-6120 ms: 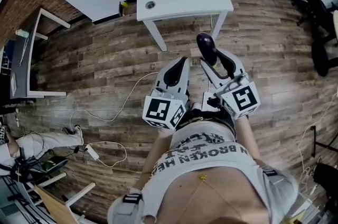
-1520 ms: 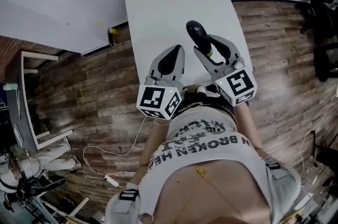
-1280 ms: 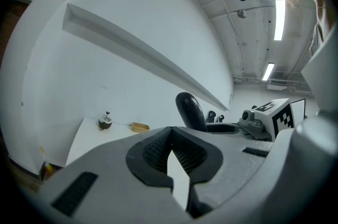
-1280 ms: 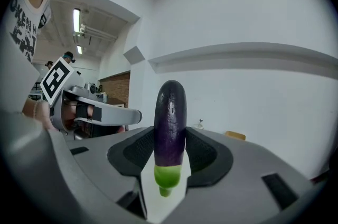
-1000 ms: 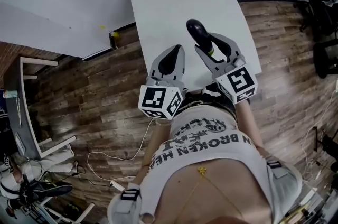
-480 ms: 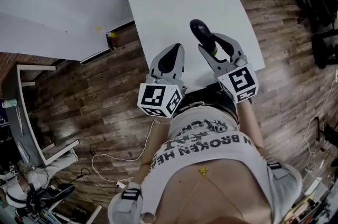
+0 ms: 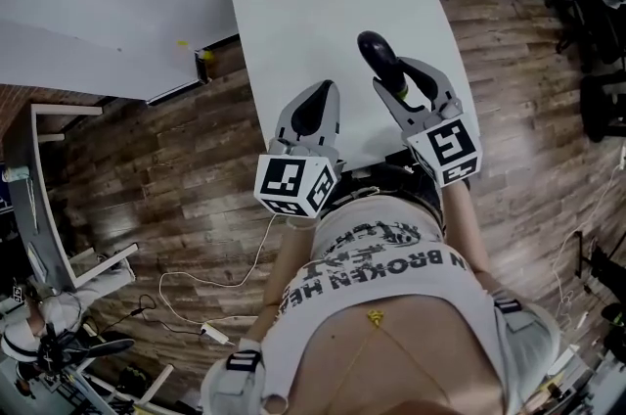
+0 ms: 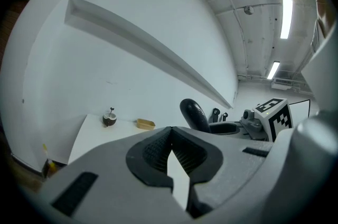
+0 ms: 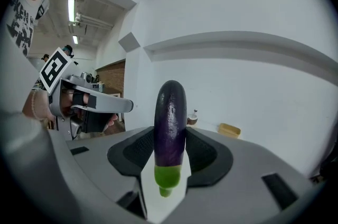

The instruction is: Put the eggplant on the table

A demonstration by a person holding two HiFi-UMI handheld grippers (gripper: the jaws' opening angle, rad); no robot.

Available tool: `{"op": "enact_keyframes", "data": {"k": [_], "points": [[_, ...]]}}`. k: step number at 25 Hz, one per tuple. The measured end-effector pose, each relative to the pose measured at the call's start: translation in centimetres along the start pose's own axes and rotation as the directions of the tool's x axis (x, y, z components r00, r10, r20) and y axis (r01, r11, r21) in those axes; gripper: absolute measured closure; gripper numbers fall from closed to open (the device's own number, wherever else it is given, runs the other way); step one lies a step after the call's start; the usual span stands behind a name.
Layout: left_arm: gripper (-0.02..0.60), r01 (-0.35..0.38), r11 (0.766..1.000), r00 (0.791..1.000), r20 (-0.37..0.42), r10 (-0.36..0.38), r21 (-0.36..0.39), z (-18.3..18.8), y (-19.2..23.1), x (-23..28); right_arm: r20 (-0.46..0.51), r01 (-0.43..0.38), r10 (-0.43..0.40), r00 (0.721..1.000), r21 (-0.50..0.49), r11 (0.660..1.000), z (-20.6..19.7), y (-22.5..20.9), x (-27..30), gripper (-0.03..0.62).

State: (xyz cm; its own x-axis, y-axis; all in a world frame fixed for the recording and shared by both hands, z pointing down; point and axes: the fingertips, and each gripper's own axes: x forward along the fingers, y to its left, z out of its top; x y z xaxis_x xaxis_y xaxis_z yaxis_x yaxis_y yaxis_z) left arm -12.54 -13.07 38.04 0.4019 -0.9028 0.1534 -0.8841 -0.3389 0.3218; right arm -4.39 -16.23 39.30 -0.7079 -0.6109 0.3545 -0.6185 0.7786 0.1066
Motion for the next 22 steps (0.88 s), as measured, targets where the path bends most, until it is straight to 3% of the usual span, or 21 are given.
{"op": "enact_keyframes", "data": {"k": [8,22], "points": [[0.575,-0.072,0.997,0.997,0.011,0.072,-0.006,0.1,-1.6,2.5,-0.028,-0.048,0.047,0.998,-0.020,0.999,-1.0,-4.2,-0.2,0.411],[0.575,-0.119,0.993,0.993,0.007,0.119,0.009,0.6,-1.3,4.8,-0.001,-0.133,0.133,0.991,-0.020,0.991,-0.8,-5.1,1.4,0.411]]}}
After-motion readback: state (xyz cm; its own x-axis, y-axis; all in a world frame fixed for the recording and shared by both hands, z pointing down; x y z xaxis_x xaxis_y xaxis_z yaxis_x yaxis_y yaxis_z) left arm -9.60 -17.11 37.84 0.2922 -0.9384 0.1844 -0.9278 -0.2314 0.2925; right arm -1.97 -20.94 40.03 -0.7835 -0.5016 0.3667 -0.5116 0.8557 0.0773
